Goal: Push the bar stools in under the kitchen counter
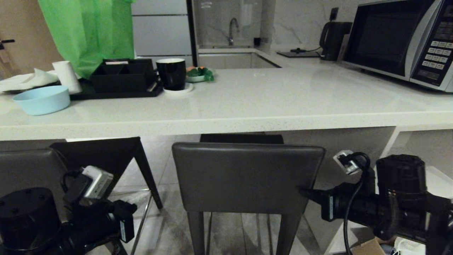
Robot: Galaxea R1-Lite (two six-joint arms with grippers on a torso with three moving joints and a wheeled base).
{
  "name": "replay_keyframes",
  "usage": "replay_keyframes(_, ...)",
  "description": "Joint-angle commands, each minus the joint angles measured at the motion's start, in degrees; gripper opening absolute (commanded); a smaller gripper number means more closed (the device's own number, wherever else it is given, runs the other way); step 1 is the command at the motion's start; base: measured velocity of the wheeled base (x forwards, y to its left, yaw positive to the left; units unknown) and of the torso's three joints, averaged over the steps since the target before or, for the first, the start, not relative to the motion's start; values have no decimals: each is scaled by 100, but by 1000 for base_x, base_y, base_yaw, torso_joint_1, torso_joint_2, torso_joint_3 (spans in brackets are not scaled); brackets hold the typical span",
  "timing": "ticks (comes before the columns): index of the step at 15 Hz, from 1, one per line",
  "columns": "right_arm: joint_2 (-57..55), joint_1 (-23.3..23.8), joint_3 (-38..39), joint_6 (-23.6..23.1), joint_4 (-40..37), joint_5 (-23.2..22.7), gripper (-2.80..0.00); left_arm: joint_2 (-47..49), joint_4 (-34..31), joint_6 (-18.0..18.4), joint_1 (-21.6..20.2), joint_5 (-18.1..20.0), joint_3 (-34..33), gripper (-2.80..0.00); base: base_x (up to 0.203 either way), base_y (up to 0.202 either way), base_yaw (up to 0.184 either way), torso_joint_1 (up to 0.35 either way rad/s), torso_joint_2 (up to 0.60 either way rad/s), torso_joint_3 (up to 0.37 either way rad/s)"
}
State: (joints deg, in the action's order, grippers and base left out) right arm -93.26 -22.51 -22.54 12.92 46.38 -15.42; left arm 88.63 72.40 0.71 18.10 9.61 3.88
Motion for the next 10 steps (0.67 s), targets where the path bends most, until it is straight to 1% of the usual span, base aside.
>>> replay_keyframes(1, 1742, -169, 228, 26, -430, 25, -280, -1080, -105, 1, -13, -304, -56, -280, 0, 0, 0, 0, 0, 0)
replay_keyframes(3, 3175, -210, 91, 85, -1502, 71, -280, -1925, -645, -4, -17, -634, 15, -280, 0, 0, 0, 0, 0, 0)
replay_keyframes(5, 4462, -30, -262, 115, -2832, 203, -280, -2895, -1456, -7, -66, -948, 229, -280, 0, 0, 0, 0, 0, 0)
replay_keyframes(7, 5397, 376, -519, 10, -3773, 564, -280, -3933, -2445, -8, -185, -1107, 566, -280, 0, 0, 0, 0, 0, 0)
replay_keyframes(9, 6114, 857, -611, -306, -4345, 938, -280, -5054, -3685, -6, -438, -1168, 922, -280, 0, 0, 0, 0, 0, 0)
replay_keyframes(10, 6378, 1135, -643, -511, -4509, 1027, -280, -5537, -4147, -9, -659, -1172, 1038, -280, 0, 0, 0, 0, 0, 0)
